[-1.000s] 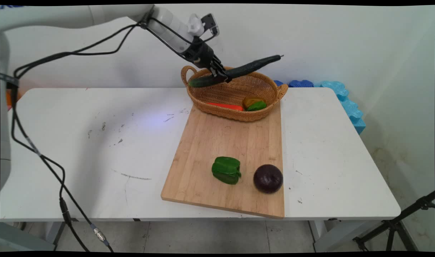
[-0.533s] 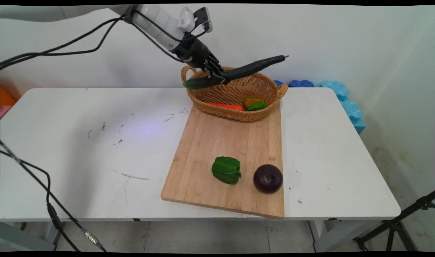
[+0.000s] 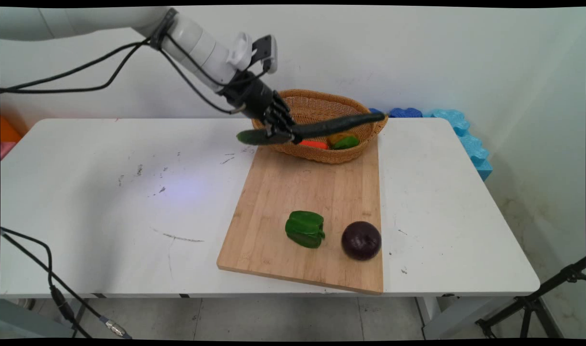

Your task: Place the picked object on the cutting board

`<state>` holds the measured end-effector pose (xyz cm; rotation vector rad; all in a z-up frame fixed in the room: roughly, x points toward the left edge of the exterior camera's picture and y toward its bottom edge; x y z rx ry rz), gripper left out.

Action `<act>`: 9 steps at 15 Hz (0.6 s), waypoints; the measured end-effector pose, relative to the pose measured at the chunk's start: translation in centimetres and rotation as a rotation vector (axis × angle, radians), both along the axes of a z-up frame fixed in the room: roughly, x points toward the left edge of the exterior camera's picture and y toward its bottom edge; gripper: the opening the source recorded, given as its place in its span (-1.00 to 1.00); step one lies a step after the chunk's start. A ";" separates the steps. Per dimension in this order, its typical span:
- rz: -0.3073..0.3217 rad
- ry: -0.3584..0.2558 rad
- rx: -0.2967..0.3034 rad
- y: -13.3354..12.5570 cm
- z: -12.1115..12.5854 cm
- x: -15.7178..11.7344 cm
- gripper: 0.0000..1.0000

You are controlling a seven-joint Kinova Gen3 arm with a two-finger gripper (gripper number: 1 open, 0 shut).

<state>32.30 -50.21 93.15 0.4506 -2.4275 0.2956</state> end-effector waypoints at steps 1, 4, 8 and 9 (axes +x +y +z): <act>-0.005 -0.007 0.002 0.5 -0.5 -0.2 -1.00; -0.005 -0.029 0.012 1.5 -2.2 -0.7 -1.00; 0.005 -0.053 0.032 2.1 -4.7 -1.6 -1.00; 0.006 -0.059 0.038 2.2 -5.4 -1.8 -1.00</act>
